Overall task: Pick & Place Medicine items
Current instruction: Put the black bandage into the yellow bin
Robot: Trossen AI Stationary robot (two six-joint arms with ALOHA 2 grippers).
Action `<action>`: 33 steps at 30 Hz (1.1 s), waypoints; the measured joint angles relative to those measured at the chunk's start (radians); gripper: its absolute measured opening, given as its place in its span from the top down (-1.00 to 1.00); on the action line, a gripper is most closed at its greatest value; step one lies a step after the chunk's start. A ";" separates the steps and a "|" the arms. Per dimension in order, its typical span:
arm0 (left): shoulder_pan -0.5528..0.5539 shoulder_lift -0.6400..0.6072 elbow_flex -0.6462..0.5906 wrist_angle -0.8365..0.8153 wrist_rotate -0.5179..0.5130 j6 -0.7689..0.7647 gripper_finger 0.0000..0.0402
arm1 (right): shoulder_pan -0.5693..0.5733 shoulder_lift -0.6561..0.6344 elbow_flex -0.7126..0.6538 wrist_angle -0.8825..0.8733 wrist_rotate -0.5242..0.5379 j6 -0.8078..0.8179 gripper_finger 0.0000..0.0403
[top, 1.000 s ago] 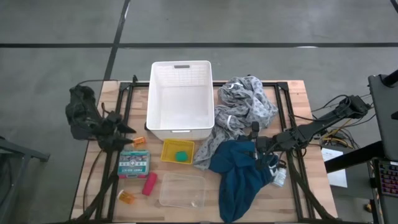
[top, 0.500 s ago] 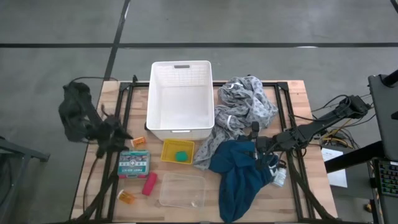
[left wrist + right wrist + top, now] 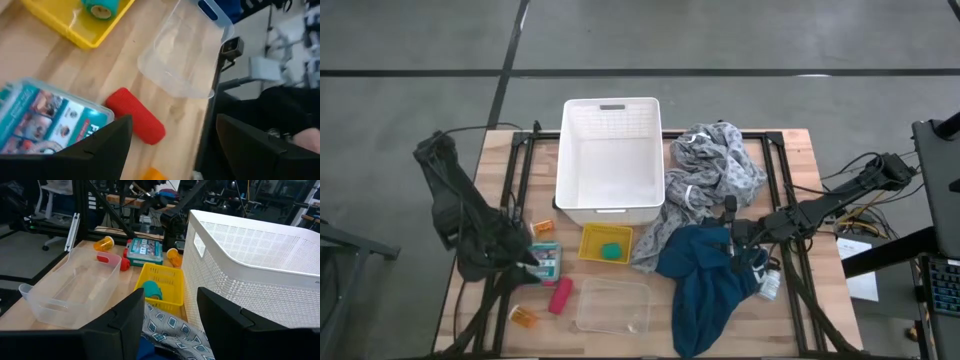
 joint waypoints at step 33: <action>0.121 -0.225 0.078 -0.643 -0.152 -0.145 -0.45 | 0.000 0.000 0.000 0.000 0.000 0.000 0.11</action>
